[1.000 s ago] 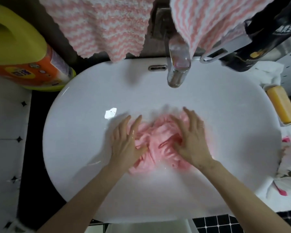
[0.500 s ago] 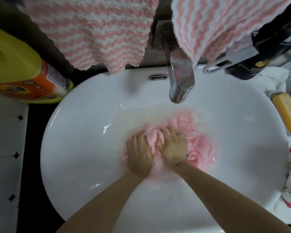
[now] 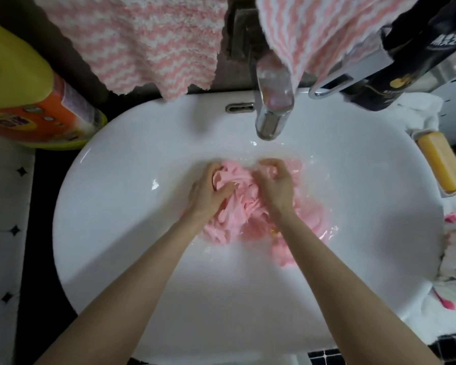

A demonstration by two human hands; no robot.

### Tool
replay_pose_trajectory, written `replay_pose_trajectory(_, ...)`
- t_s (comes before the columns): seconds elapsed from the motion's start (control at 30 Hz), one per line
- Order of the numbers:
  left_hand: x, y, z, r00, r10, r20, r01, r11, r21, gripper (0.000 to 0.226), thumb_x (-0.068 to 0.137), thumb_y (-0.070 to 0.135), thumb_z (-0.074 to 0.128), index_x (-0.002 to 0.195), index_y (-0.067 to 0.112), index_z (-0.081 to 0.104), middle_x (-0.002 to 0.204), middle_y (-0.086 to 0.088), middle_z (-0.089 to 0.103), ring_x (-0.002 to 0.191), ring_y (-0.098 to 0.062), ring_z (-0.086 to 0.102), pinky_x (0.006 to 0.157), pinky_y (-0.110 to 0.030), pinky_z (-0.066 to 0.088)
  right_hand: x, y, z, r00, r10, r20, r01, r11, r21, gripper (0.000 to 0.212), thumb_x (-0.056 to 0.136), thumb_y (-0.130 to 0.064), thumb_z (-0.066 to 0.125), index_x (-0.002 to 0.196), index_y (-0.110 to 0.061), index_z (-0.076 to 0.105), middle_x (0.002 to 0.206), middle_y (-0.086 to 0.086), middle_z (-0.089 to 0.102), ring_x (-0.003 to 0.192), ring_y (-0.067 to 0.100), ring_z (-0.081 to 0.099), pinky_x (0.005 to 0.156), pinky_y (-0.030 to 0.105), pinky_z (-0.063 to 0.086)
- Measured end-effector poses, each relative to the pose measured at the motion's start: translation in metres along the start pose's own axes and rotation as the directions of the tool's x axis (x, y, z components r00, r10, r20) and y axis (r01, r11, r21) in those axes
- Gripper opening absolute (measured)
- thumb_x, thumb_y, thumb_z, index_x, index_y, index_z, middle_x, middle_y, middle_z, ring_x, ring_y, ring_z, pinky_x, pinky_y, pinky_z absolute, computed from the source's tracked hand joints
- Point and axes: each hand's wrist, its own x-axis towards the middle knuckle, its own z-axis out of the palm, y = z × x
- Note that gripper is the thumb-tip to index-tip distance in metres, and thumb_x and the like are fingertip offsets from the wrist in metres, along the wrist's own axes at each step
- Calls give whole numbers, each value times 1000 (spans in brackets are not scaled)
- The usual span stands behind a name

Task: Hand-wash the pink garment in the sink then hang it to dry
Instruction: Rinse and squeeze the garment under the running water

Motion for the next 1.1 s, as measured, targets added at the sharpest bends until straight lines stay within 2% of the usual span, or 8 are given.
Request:
replay_pose_trajectory(0.2,-49,23,-20,994,83,67,-30,821,-571,73,69,17,75,127,37,36,88,-20,62,81,-24,60,74,-33,49,-36,-12,-60,976,73,203,-146,916,373,28,82,-6,52,108,-11,62,90,6,65,81,19,61,71,30,49)
replay_pose_trajectory(0.3,-78,13,-12,1000,-14,4,15,996,-92,66,65,61,59,123,30,52,109,9,52,98,-15,61,84,-30,50,-61,7,-66,980,-56,189,59,998,-14,45,77,-25,52,121,-31,56,118,0,53,92,14,57,86,33,49)
replay_pose_trajectory(0.37,-90,-5,-1,995,92,-44,-68,916,395,62,71,66,43,117,28,60,113,3,44,101,-24,58,85,-34,47,-65,20,-60,926,-268,265,361,832,-421,54,82,-44,46,136,-41,44,147,0,28,119,21,42,104,38,36)
replay_pose_trajectory(0.5,-90,-29,21,967,213,-137,-97,811,577,54,81,51,41,122,20,55,152,-11,28,137,-33,31,104,-54,33,-46,36,-33,823,-302,482,547,649,-528,65,83,-71,11,146,-53,9,160,-7,-15,146,24,11,112,38,4)
replay_pose_trajectory(0.6,-88,-28,42,961,215,-172,-79,814,576,61,83,40,38,143,26,33,155,-3,24,134,-25,39,104,-47,38,-42,51,-18,772,-321,549,630,499,-595,59,90,-64,6,146,-51,15,161,-2,4,131,30,38,106,41,32)
replay_pose_trajectory(0.77,-71,-41,54,897,380,-225,-111,687,718,36,89,31,43,118,21,61,125,-4,60,99,-26,60,79,-36,43,-43,53,-5,817,-481,318,555,509,-658,42,90,-46,34,109,-28,66,117,7,64,92,37,62,73,39,51)
replay_pose_trajectory(0.93,-45,-51,57,821,515,-244,-169,629,759,15,89,23,49,99,18,60,95,-5,63,78,-27,56,63,-36,41,-30,42,7,830,-494,259,515,501,-696,39,84,-37,40,82,-16,72,84,10,68,60,32,63,48,29,47)
replay_pose_trajectory(1.1,-18,-42,51,881,442,-168,-149,596,789,15,85,27,64,77,18,57,71,-2,57,63,-23,57,49,-34,44,-11,31,14,875,-340,345,484,586,-650,64,85,-46,18,95,-11,70,89,13,69,80,36,64,62,34,46)
